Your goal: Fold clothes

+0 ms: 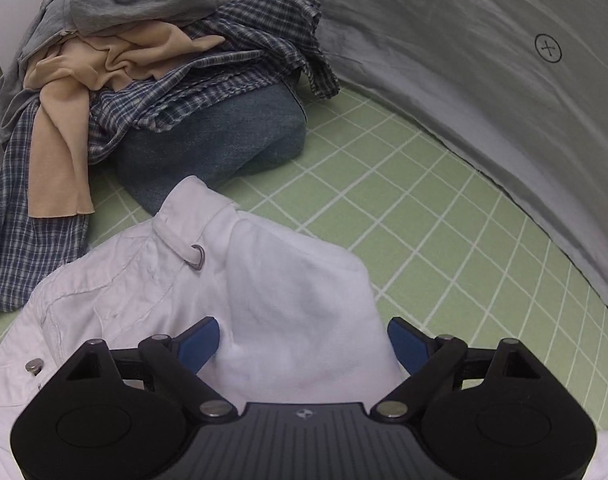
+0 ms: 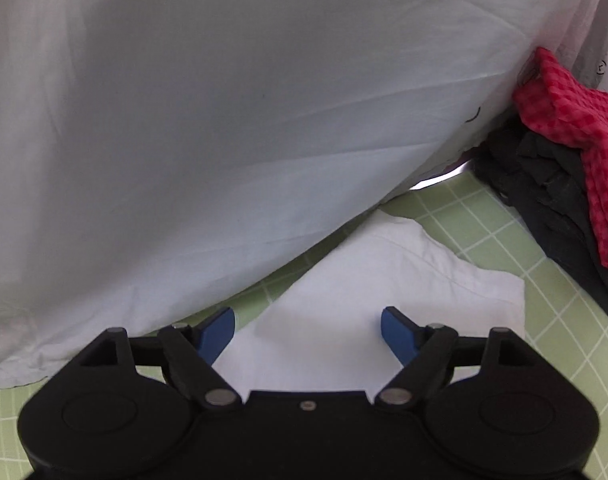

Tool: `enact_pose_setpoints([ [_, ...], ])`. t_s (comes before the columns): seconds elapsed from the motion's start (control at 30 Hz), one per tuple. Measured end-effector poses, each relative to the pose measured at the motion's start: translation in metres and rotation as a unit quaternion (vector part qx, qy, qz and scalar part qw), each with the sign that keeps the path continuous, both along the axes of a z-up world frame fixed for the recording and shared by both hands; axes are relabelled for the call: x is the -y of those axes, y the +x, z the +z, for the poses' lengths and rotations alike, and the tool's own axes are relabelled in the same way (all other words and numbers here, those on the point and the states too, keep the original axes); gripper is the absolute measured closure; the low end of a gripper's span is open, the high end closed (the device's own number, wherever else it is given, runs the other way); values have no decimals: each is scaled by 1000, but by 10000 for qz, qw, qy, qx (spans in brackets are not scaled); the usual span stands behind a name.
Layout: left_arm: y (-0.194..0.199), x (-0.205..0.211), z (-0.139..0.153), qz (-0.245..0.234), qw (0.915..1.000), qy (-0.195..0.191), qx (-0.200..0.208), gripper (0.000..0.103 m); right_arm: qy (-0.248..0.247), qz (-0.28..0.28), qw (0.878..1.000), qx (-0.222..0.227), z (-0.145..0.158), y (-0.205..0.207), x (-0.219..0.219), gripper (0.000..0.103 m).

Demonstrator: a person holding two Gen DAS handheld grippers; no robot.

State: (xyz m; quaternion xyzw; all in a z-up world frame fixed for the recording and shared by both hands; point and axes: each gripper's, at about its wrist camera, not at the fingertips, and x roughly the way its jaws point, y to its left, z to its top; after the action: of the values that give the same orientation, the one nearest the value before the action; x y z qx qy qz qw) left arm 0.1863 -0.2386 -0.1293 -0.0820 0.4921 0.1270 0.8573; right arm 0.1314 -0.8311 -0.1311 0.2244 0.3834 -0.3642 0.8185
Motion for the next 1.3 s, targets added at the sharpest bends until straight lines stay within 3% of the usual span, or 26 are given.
enact_pose_setpoints([
  [0.1,-5,-3,-1,9,10000,40,35,33,6,-216,9995,-220,-10,3,1,19],
  [0.13,-7,-5,-1,56,10000,24,39,39,-43,-187,9996,-218,-10,1,0,24],
  [0.23,-13,-14,-1,209,9995,-244,77,71,-237,-144,9995,-136,0,-18,-4,71],
  [0.33,-22,-21,7,263,9981,-534,186,91,-327,-32,9993,154,19,-48,-6,96],
  [0.37,-26,-23,11,261,9975,-614,235,93,-357,5,9990,251,25,-58,-7,98],
  [0.5,-48,-36,32,247,9942,-924,501,98,-476,153,9967,637,51,-97,-11,98],
  [0.6,-75,-45,50,92,9929,-940,727,98,-620,250,9935,921,72,-132,-18,99],
  [0.7,-107,-56,62,-43,9923,-910,836,99,-992,185,9889,1089,96,-191,-45,99],
  [0.8,-142,-70,66,-25,9925,-911,818,99,-1097,-148,9873,1140,103,-260,-67,99],
  [0.9,-174,-83,57,75,9941,-885,619,99,-804,-552,9913,885,78,-319,-84,99],
  [1.0,-197,-90,38,91,9968,-752,253,98,-296,-766,9963,240,31,-370,-92,98],
  [1.13,-217,-94,35,101,9976,-671,126,89,235,-1053,9940,-188,-4,-411,-107,93],
  [1.2,-219,-92,42,66,9975,-654,253,82,144,-1163,9930,-156,0,-419,-112,80],
  [1.27,-215,-90,49,85,9971,-647,380,77,-134,-1215,9925,-59,11,-416,-115,54],
  [1.3,-213,-88,53,94,9969,-644,443,75,-310,-1219,9921,-1,18,-412,-115,53],
])
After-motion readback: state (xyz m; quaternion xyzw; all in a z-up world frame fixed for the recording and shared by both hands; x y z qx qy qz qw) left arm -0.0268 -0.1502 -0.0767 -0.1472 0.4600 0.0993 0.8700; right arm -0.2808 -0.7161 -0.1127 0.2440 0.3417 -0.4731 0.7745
